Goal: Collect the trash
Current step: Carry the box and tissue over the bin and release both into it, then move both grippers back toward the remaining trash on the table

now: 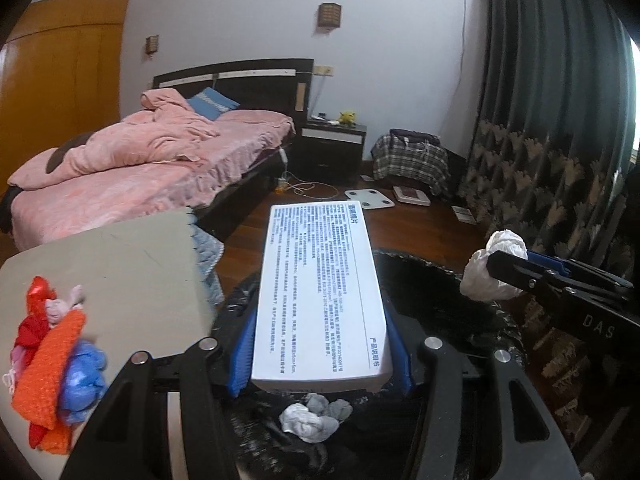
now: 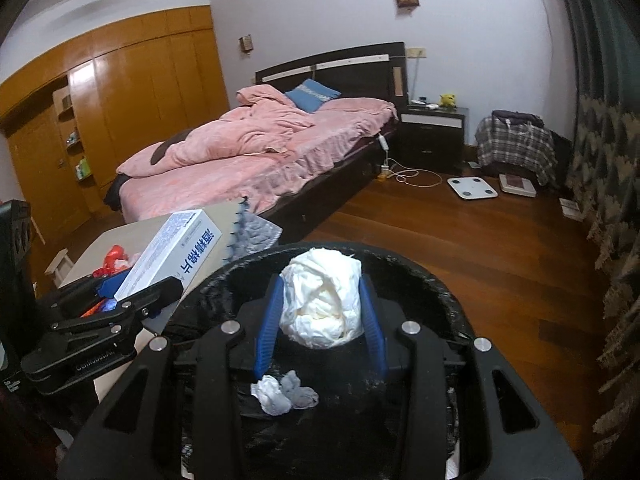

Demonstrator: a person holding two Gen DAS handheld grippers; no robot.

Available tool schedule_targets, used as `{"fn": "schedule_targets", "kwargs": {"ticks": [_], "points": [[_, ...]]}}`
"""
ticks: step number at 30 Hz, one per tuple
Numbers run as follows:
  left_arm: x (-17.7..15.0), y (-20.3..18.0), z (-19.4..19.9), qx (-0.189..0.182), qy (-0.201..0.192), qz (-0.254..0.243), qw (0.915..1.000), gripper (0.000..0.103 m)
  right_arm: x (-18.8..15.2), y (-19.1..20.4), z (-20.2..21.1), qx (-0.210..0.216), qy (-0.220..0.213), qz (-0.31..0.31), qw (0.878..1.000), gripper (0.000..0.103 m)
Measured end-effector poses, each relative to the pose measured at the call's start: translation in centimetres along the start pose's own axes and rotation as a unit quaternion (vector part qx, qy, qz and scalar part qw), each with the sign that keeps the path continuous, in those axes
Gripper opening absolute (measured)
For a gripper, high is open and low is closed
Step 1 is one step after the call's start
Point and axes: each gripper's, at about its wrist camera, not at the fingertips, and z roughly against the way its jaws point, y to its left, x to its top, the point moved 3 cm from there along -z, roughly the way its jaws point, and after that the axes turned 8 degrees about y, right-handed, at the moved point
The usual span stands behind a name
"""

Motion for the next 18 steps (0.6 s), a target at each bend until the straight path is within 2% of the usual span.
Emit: {"fn": "schedule_targets", "kwargs": {"ticks": [3,4,5,9,11,13,16,18], "points": [[0.0,-0.5,-0.5,-0.015,0.006,-0.005,0.9999,0.055,-0.2,-0.5,-0.1,-0.007,0.003,-0.004,1.0,0.042],[0.1,-0.5,-0.6,-0.019,0.008,-0.005,0.9998,0.058,-0.3,-0.7,-0.2,-0.013,0.003,-0.008,1.0,0.047],[0.1,-0.4,-0.6,-0.023,0.01,-0.005,0.9997,0.066,-0.3,-0.8,-0.2,-0.014,0.004,-0.012,1.0,0.055],[0.0,0.3,-0.3,-0.028,0.007,0.005,0.9996,0.077,-0.3,-1.3,-0.2,-0.017,-0.001,-0.028,0.999,0.071],[0.0,1.0,0.3,-0.022,0.003,0.013,0.9997,0.079,-0.3,-1.3,0.0,-0.023,-0.002,-0.027,0.999,0.084],[0.0,1.8,0.9,-0.014,-0.002,0.021,0.9997,0.081,-0.2,-1.0,0.3,-0.028,-0.008,-0.026,0.999,0.092],[-0.1,3.2,2.2,0.009,-0.013,0.03,0.9994,0.088,0.2,-0.2,0.6,-0.034,-0.015,-0.014,0.999,0.097],[-0.2,4.5,3.5,0.026,-0.022,0.037,0.9987,0.091,0.4,0.7,0.7,-0.031,-0.018,-0.003,0.999,0.097]]}}
